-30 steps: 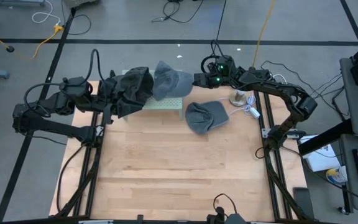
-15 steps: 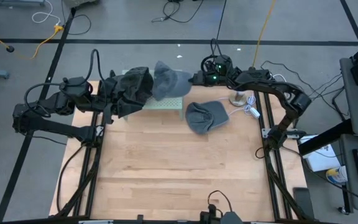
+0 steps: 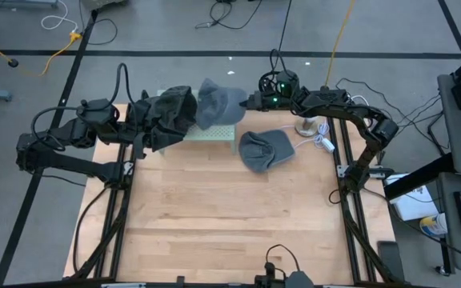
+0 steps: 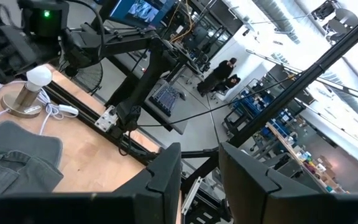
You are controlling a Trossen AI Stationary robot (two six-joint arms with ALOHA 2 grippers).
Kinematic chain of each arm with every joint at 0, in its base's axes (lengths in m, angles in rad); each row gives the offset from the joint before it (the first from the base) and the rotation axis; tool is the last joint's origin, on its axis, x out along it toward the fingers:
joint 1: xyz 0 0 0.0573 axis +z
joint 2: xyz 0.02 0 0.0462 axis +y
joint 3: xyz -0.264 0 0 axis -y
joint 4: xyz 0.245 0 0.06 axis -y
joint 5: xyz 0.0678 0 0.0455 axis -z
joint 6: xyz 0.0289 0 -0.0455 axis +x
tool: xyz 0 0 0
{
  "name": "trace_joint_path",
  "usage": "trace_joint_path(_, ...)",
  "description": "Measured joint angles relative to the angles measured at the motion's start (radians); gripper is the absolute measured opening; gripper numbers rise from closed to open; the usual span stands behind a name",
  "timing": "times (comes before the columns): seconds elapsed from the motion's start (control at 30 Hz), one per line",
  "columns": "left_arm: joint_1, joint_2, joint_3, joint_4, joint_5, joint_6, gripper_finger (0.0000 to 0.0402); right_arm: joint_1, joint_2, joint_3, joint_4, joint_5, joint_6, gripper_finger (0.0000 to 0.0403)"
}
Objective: Pick & Place hat
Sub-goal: Put the gray cap on the shelf
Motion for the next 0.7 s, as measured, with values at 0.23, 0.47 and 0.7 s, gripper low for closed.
trace_joint_path(0.23, 0.000, 0.000, 0.000, 0.000, 0.000, -0.004, 0.0113, -0.004, -0.003, -0.001, 0.069, -0.051, 0.056, 0.0007)
trace_joint_path(0.47, 0.000, 0.000, 0.000, 0.000, 0.000, -0.007, 0.0113, -0.023, -0.055, -0.002, 0.041, -0.113, 0.067, 0.0005)
trace_joint_path(0.7, 0.000, 0.000, 0.000, 0.000, 0.000, -0.012, 0.0113, -0.023, -0.106, -0.002, -0.009, -0.134, 0.130, 0.0005)
